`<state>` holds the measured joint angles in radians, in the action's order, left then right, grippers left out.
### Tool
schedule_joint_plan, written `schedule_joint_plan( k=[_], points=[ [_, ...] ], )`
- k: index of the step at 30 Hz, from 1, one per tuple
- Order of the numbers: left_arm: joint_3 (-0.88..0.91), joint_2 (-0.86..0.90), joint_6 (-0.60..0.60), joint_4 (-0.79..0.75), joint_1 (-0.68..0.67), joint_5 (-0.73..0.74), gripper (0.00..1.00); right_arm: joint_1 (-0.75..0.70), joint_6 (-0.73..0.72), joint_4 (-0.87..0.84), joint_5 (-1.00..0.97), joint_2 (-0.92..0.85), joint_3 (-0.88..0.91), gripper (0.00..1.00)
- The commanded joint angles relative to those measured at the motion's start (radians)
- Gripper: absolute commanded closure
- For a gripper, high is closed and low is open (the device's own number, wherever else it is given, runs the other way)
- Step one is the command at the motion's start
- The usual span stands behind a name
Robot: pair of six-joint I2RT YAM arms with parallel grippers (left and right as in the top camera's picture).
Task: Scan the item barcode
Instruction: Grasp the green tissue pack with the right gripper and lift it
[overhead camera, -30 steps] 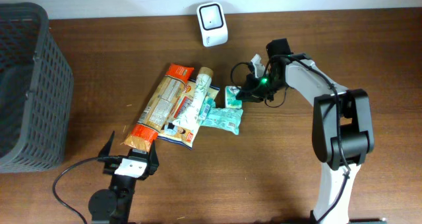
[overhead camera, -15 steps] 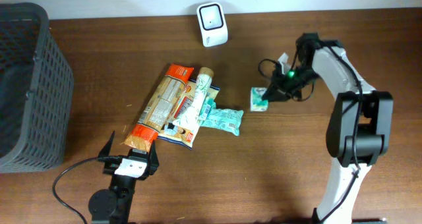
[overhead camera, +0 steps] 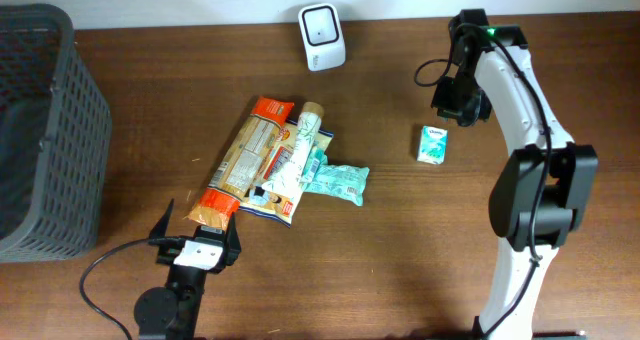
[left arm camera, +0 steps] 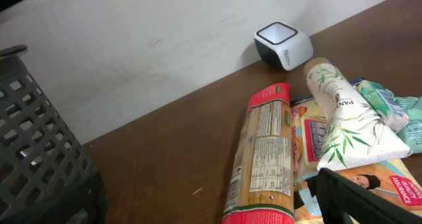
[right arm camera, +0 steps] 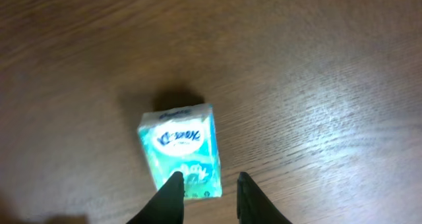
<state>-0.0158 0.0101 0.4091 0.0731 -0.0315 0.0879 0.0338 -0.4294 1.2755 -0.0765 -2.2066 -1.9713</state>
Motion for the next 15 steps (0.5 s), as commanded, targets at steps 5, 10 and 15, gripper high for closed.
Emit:
schedule_joint_plan(
  k=[5, 10, 15],
  points=[
    [0.007, -0.005, 0.015, 0.000, 0.002, -0.006, 0.01, 0.005, -0.104, 0.008, -0.097, -0.146, -0.015, 0.89],
    [0.007, -0.005, 0.016, 0.000, 0.002, -0.006, 0.01, 0.034, 0.090, -0.112, 0.025, -0.154, -0.015, 0.90],
    [0.007, -0.005, 0.015, 0.000, 0.002, -0.006, 0.01, 0.133, 0.446, -0.118, 0.294, -0.154, -0.015, 0.89]
  ],
)
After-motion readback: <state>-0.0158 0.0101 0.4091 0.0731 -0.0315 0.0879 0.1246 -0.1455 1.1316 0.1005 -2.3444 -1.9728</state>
